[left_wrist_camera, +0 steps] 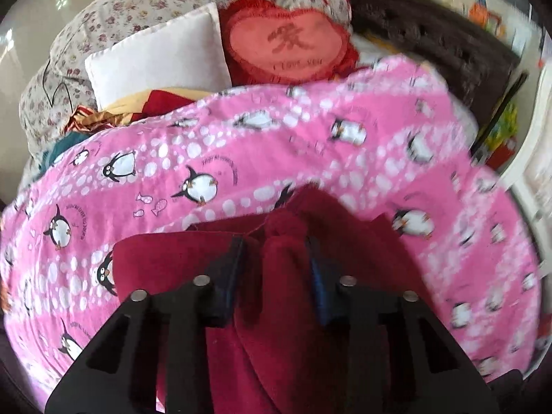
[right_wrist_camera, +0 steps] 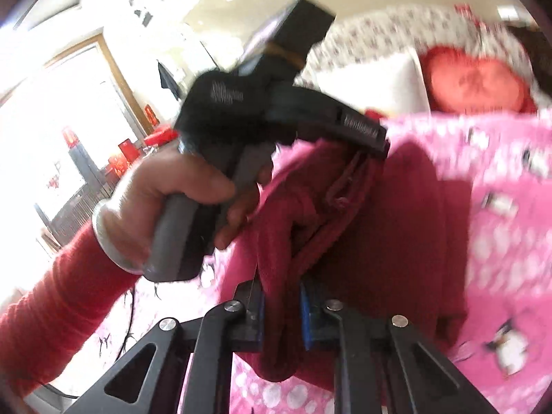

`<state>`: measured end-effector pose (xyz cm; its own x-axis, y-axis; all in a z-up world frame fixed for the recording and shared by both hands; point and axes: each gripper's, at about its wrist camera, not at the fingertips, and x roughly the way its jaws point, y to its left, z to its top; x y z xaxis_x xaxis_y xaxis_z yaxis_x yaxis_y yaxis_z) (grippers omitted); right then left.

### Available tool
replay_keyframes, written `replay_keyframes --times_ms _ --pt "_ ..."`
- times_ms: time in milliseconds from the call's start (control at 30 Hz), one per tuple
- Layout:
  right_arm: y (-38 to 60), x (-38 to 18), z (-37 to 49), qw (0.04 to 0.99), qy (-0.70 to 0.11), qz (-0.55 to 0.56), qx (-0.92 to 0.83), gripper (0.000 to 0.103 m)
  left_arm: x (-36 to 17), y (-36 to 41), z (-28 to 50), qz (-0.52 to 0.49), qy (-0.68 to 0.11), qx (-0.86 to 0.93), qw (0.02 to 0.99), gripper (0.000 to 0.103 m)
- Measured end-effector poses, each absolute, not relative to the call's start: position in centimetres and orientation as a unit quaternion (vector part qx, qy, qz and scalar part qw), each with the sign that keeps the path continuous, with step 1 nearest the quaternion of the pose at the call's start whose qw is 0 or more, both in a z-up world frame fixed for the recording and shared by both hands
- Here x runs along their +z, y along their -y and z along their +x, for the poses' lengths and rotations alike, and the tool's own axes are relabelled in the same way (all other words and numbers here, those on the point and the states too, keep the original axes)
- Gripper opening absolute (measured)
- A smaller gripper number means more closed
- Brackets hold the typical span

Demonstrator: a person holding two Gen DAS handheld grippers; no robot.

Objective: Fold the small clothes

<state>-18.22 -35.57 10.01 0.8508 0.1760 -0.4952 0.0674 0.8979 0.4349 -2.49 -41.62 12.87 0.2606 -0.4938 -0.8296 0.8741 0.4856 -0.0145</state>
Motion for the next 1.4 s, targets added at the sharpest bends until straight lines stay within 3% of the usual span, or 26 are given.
replay_keyframes --times_ms 167,200,433,633,667,733,767,800,900,1033,1233,1300,1400 --pt "35.9 10.9 -19.7 0.94 -0.272 0.205 -0.004 0.014 15.5 41.7 -3.4 0.193 -0.382 -0.47 0.772 0.031" --pt "36.2 10.5 -19.8 0.938 -0.276 0.21 -0.01 0.014 15.2 42.1 -3.6 0.194 -0.385 -0.474 0.768 0.027" --pt "39.7 7.2 -20.8 0.917 -0.313 0.237 -0.068 0.014 10.8 44.2 -4.6 0.167 -0.405 -0.479 0.76 0.027" --pt "40.7 7.6 -21.4 0.907 -0.331 0.249 -0.078 0.014 10.9 43.4 -3.7 0.113 -0.42 -0.501 0.748 0.03" --pt "40.7 7.8 -22.1 0.907 -0.328 0.25 -0.081 0.017 11.4 43.0 -3.6 0.108 -0.421 -0.502 0.747 0.03" --pt "40.4 9.3 -23.7 0.915 -0.302 0.25 -0.097 0.032 12.7 41.9 -3.3 0.1 -0.418 -0.507 0.748 0.03" --pt "40.4 10.1 -24.0 0.919 -0.288 0.247 -0.105 0.038 13.5 41.1 -3.1 0.095 -0.412 -0.506 0.752 0.035" --pt "40.4 11.0 -24.1 0.924 -0.275 0.24 -0.11 0.041 14.6 40.0 -2.9 0.09 -0.402 -0.503 0.76 0.047" --pt "39.9 13.4 -23.4 0.933 -0.262 0.214 -0.118 0.043 16.9 36.2 -2.2 0.066 -0.373 -0.488 0.787 0.073" --pt "39.6 14.6 -18.6 0.939 -0.27 0.192 -0.086 0.043 16.6 32.8 -1.2 0.073 -0.37 -0.443 0.814 0.074" --pt "41.5 11.9 -10.9 0.917 -0.342 0.181 -0.094 0.042 11.4 31.4 0.4 0.095 -0.423 -0.381 0.816 0.074" --pt "42.1 11.0 -10.7 0.911 -0.36 0.16 -0.125 0.029 9.8 31.4 0.7 0.09 -0.431 -0.378 0.815 0.074" --pt "44.2 9.8 -11.2 0.908 -0.351 0.185 -0.139 0.026 9.1 31.5 0.6 0.08 -0.423 -0.379 0.819 0.079"
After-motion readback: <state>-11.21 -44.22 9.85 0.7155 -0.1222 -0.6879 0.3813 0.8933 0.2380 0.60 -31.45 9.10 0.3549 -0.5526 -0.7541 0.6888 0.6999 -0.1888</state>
